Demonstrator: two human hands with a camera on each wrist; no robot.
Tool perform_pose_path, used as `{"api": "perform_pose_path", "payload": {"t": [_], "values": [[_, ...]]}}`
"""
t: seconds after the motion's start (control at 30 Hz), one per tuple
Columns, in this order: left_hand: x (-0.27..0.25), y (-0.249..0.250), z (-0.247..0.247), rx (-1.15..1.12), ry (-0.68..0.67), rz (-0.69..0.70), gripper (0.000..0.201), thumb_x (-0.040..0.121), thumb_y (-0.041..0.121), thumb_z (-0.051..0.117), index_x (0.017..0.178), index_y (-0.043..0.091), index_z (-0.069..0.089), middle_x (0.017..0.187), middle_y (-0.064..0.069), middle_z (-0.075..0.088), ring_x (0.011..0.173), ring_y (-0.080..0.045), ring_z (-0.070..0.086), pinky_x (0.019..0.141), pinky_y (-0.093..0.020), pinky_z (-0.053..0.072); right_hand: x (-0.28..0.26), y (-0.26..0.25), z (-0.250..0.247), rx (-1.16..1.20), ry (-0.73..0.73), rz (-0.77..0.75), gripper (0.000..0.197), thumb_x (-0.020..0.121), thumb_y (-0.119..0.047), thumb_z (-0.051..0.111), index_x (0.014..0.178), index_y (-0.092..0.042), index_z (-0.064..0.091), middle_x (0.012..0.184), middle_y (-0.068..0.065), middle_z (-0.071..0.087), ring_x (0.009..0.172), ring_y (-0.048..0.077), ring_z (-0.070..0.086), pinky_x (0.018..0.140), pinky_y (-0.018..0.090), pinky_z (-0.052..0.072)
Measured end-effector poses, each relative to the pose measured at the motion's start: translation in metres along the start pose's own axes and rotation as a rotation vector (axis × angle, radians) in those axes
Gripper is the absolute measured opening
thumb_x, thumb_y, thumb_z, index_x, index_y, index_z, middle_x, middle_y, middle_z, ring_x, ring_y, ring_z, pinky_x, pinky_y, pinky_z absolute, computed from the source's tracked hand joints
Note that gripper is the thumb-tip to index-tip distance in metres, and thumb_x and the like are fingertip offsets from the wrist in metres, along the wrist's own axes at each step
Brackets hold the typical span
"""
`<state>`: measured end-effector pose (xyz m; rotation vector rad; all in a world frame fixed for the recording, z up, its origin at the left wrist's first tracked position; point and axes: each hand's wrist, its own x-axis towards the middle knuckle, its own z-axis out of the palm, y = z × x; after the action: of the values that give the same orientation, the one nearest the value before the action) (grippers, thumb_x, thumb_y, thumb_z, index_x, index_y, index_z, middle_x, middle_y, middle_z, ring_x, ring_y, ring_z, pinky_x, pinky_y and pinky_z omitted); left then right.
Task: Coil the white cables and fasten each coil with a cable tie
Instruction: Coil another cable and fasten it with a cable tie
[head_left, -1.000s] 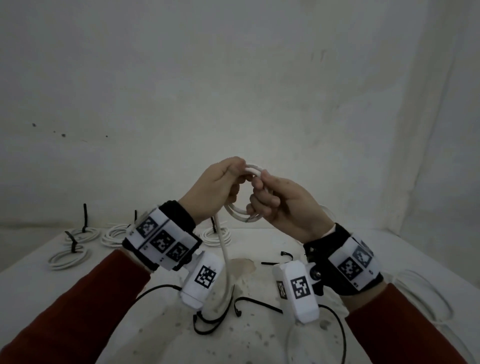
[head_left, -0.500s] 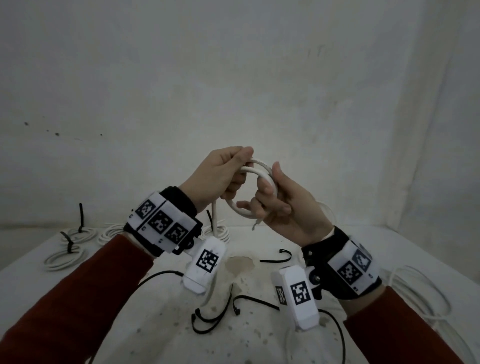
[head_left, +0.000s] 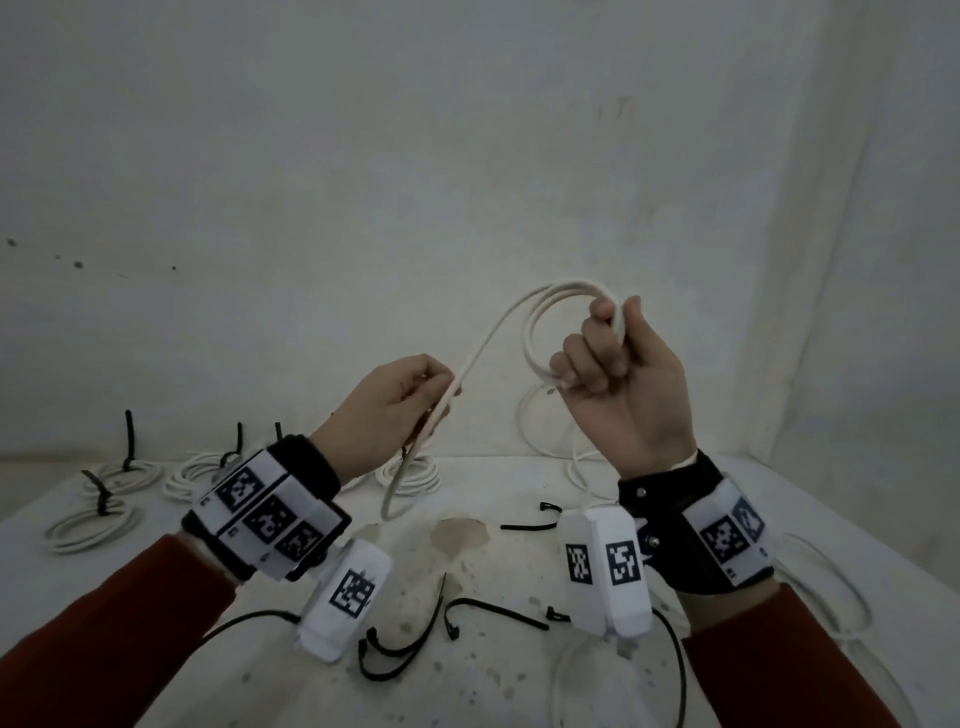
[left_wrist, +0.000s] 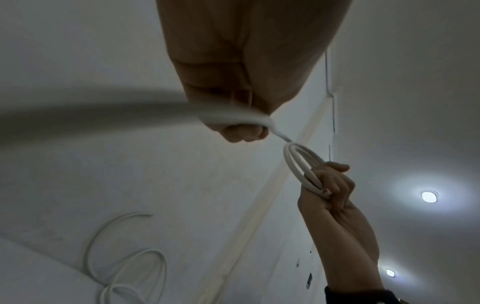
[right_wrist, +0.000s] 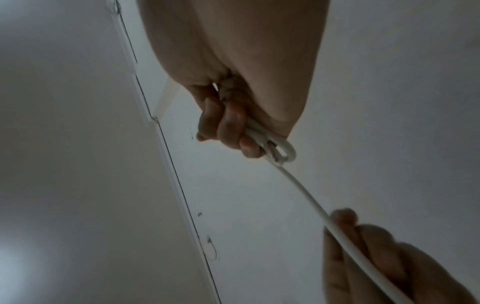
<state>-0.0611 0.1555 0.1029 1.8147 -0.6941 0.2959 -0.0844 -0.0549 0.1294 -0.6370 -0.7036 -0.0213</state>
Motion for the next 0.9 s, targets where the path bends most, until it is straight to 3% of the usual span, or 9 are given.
{"api": "perform_pose_path", "payload": {"t": [0.1, 0.23, 0.37, 0.43, 0.5, 0.57, 0.67, 0.8, 0.9], "values": [[-0.006, -0.006, -0.002, -0.012, -0.06, -0.039, 0.029, 0.1, 0.022, 0.039, 0.085, 0.013, 0.062, 0.061, 0.004, 0.05, 0.052, -0.01, 0.042, 0.047, -0.017, 0.037, 0.006, -0.009, -0.008, 0.04, 0.06, -0.087, 0.043, 0.102, -0.032, 0.027, 0.077, -0.013, 0.057, 0.047, -0.006, 0.031, 0.042, 0.01, 0.029, 0.05, 0.022, 0.035], [-0.014, -0.02, 0.005, 0.228, -0.188, 0.049, 0.011, 0.089, 0.039, 0.058, 0.083, 0.032, 0.064, 0.073, 0.004, 0.053, 0.068, -0.009, 0.047, 0.067, -0.025, 0.041, 0.01, -0.011, -0.012, 0.087, 0.086, -0.098, 0.045, 0.103, -0.031, 0.027, 0.076, -0.013, 0.058, 0.046, -0.005, 0.032, 0.041, 0.01, 0.03, 0.048, 0.022, 0.036], [-0.019, -0.029, 0.021, 0.183, -0.195, -0.025, 0.017, 0.097, 0.033, 0.046, 0.088, 0.022, 0.055, 0.086, 0.008, 0.067, 0.084, -0.014, 0.057, 0.084, -0.034, 0.044, 0.009, -0.01, -0.011, 0.184, 0.054, -0.08, 0.043, 0.103, -0.028, 0.027, 0.077, -0.011, 0.056, 0.046, -0.004, 0.033, 0.041, 0.01, 0.029, 0.048, 0.022, 0.035], [-0.021, -0.036, 0.026, 0.107, -0.155, -0.063, 0.022, 0.1, 0.031, 0.038, 0.085, 0.019, 0.048, 0.072, 0.003, 0.066, 0.074, -0.021, 0.058, 0.083, -0.044, 0.046, 0.009, -0.012, -0.011, 0.218, 0.074, -0.131, 0.043, 0.104, -0.027, 0.026, 0.078, -0.01, 0.055, 0.047, -0.004, 0.034, 0.042, 0.01, 0.03, 0.049, 0.022, 0.036], [-0.025, -0.043, 0.029, 0.155, -0.127, -0.067, 0.026, 0.1, 0.031, 0.038, 0.078, 0.02, 0.046, 0.063, 0.003, 0.053, 0.06, -0.015, 0.053, 0.075, -0.048, 0.049, 0.011, -0.016, -0.01, 0.16, 0.133, -0.202, 0.037, 0.104, -0.028, 0.026, 0.083, -0.012, 0.053, 0.051, -0.004, 0.037, 0.044, 0.011, 0.033, 0.053, 0.023, 0.037], [-0.027, -0.05, 0.026, 0.364, -0.09, 0.0, 0.027, 0.1, 0.026, 0.039, 0.075, 0.023, 0.046, 0.061, 0.006, 0.046, 0.054, -0.008, 0.045, 0.062, -0.036, 0.05, 0.016, -0.018, -0.011, 0.036, 0.203, -0.26, 0.03, 0.104, -0.023, 0.026, 0.09, -0.012, 0.05, 0.056, -0.005, 0.042, 0.048, 0.011, 0.038, 0.059, 0.023, 0.037], [-0.028, -0.051, 0.012, 0.626, 0.041, 0.186, 0.024, 0.101, 0.031, 0.036, 0.083, 0.025, 0.05, 0.062, 0.01, 0.045, 0.054, -0.008, 0.044, 0.053, -0.018, 0.034, 0.023, -0.012, -0.018, -0.207, 0.329, -0.319, 0.022, 0.104, -0.014, 0.027, 0.096, -0.009, 0.047, 0.058, -0.005, 0.049, 0.05, 0.009, 0.042, 0.056, 0.02, 0.038], [-0.032, -0.036, 0.0, 0.946, 0.079, 0.476, 0.043, 0.098, 0.046, 0.02, 0.097, 0.02, 0.053, 0.077, 0.007, 0.058, 0.058, -0.015, 0.054, 0.047, -0.031, 0.045, 0.027, 0.014, -0.027, -0.784, 0.43, -0.33, 0.018, 0.104, -0.01, 0.035, 0.09, -0.013, 0.047, 0.068, 0.001, 0.054, 0.05, 0.007, 0.045, 0.05, 0.019, 0.038], [-0.036, -0.013, -0.007, 1.09, 0.069, 0.627, 0.028, 0.096, 0.038, 0.031, 0.093, 0.021, 0.053, 0.075, 0.005, 0.06, 0.056, -0.018, 0.057, 0.039, -0.027, 0.041, 0.024, 0.029, -0.035, -1.266, 0.272, -0.214, 0.022, 0.103, -0.009, 0.035, 0.086, -0.019, 0.045, 0.07, -0.001, 0.058, 0.048, 0.004, 0.045, 0.051, 0.017, 0.04]]}}
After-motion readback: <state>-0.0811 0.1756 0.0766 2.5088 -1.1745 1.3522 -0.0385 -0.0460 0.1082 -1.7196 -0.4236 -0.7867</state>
